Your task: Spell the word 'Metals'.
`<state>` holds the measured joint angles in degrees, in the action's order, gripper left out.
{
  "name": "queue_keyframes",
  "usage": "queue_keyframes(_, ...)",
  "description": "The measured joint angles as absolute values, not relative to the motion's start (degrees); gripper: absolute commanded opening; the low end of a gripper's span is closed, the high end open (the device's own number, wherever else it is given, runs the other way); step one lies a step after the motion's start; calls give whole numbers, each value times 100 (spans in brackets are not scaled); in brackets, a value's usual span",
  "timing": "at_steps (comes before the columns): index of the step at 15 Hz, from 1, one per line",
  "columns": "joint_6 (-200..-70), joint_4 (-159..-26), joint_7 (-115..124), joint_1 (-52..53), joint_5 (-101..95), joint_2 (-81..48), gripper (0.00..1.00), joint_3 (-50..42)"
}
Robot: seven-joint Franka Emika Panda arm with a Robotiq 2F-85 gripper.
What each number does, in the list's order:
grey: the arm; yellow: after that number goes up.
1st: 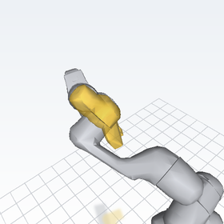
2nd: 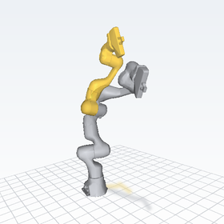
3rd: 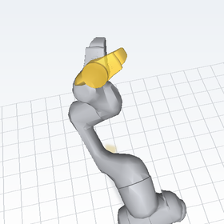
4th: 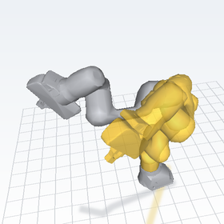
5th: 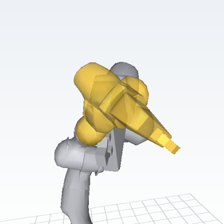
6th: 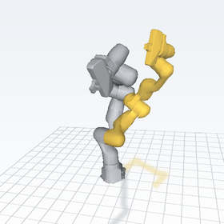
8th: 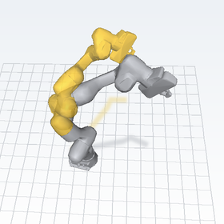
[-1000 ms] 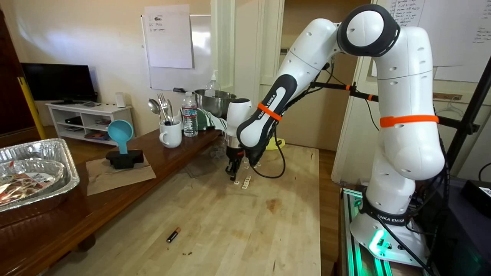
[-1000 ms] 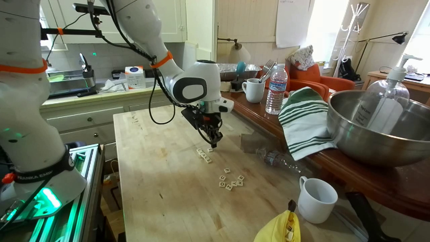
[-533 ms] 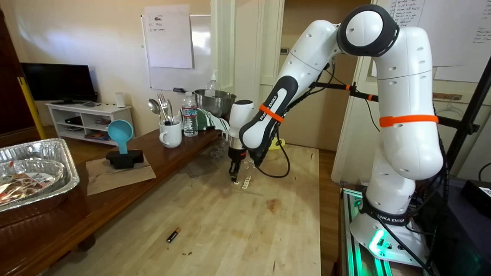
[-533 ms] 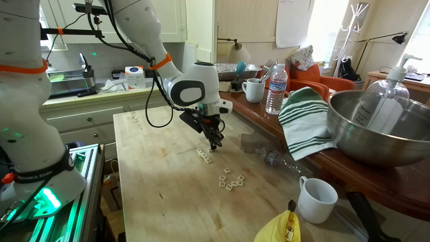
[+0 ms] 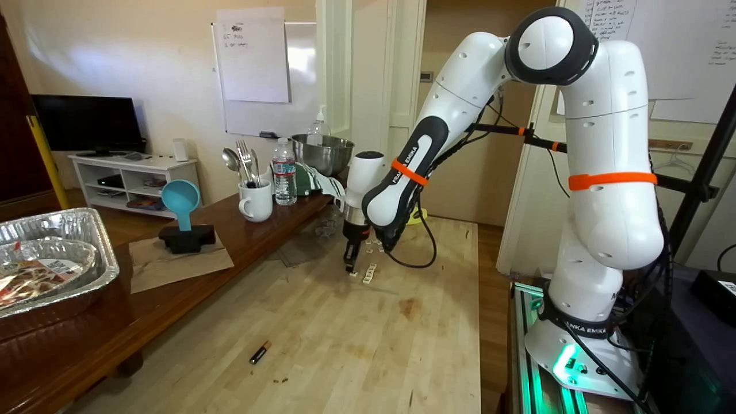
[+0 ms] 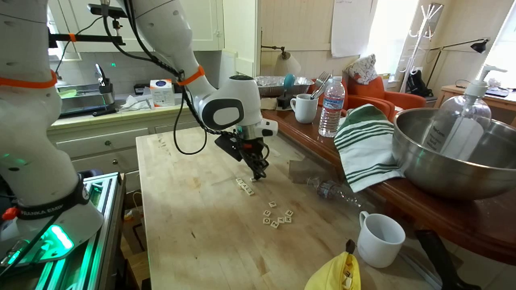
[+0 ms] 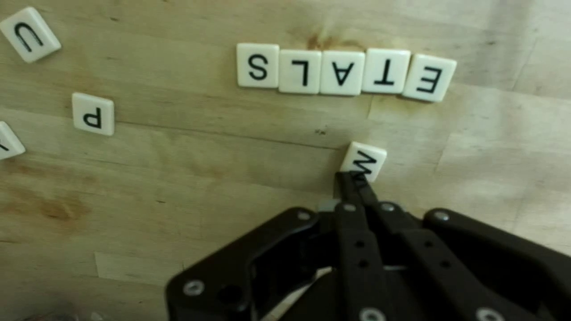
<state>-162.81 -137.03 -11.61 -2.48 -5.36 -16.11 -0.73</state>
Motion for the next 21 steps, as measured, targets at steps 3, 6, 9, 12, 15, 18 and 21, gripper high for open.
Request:
queue_keyframes(3, -16280, -13730, -1030, -230, -563, -1594, 0, -97)
queue_keyframes(6, -16267, -13799, -676, -134, -692, -1544, 0, -210)
queue_keyframes(9, -16251, -13897, -71, 66, -933, -1476, 0, -447)
queue_keyframes(12, -16247, -13963, 558, 262, -1081, -1433, 0, -626)
queue_keyframes(15, -16241, -13970, 1096, 426, -1147, -1430, 0, -741)
queue_keyframes(18, -16211, -13970, 1642, 603, -1220, -1427, 0, -845)
queue_keyframes(21, -16136, -13971, 2149, 770, -1249, -1413, 0, -907)
